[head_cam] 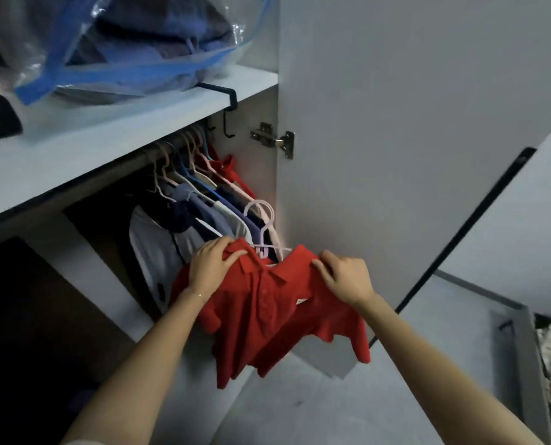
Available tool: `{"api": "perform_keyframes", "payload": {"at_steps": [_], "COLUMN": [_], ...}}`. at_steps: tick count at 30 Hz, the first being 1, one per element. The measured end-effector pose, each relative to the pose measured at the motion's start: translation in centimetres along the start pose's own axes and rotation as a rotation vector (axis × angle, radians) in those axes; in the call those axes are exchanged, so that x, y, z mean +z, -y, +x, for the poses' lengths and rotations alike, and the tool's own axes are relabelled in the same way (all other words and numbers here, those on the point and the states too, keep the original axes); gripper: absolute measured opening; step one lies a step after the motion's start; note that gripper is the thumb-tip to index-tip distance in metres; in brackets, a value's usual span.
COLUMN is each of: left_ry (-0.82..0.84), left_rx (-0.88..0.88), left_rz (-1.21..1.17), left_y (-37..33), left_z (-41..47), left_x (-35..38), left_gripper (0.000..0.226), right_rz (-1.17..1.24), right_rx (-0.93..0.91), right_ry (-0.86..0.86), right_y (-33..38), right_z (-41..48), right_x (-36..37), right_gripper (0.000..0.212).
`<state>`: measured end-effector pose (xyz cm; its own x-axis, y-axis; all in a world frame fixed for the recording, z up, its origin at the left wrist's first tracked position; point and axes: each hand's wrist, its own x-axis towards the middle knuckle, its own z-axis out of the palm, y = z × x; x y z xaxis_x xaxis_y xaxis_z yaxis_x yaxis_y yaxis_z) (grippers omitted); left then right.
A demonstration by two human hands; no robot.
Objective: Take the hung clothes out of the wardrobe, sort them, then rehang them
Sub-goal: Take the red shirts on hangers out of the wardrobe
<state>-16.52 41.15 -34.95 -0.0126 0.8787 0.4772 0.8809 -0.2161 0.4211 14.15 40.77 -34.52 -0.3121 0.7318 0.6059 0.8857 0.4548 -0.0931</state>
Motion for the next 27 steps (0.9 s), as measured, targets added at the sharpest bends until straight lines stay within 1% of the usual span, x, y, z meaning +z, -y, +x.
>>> {"api": "perform_keyframes", "payload": {"at_steps": [7, 13, 16, 20, 24, 27], "left_ry": [0.054, 0.137, 0.187, 0.252, 0.334, 0.397], "left_rx": [0.089, 0.158, 0.215, 0.248, 0.291, 0.333], "left_rz": [-0.04, -0.122, -0.167, -0.218, -0.295, -0.326], "left_y": [-6.7, -14.7, -19.2, -26.2, -34.0, -39.6], "left_z": [0.0, -1.7, -3.3, -6.5, -10.0, -11.6], "left_x": [4.0, 7.8, 10.1, 13.3, 16.5, 18.9], "left_gripper": [0.029, 0.029, 0.029, 0.027, 0.025, 0.028], "right_rz": [-0.091, -0.044, -0.024, -0.051, -0.11, -0.166], "right_rx": [0.182, 0.353, 0.404, 0.504, 0.612, 0.703], "right_ry": [0.019, 0.104, 0.143, 0.174, 0.158, 0.127], "right_y": [-4.9, -10.2, -13.2, -17.2, -20.8, -23.1], "right_z": [-5.1, -11.1, -14.8, -20.8, -27.5, -32.2], "right_x": [-4.4, -9.3, -12.7, -17.4, -22.1, -25.4], "right_gripper": [0.044, 0.051, 0.055, 0.059, 0.06, 0.056]}}
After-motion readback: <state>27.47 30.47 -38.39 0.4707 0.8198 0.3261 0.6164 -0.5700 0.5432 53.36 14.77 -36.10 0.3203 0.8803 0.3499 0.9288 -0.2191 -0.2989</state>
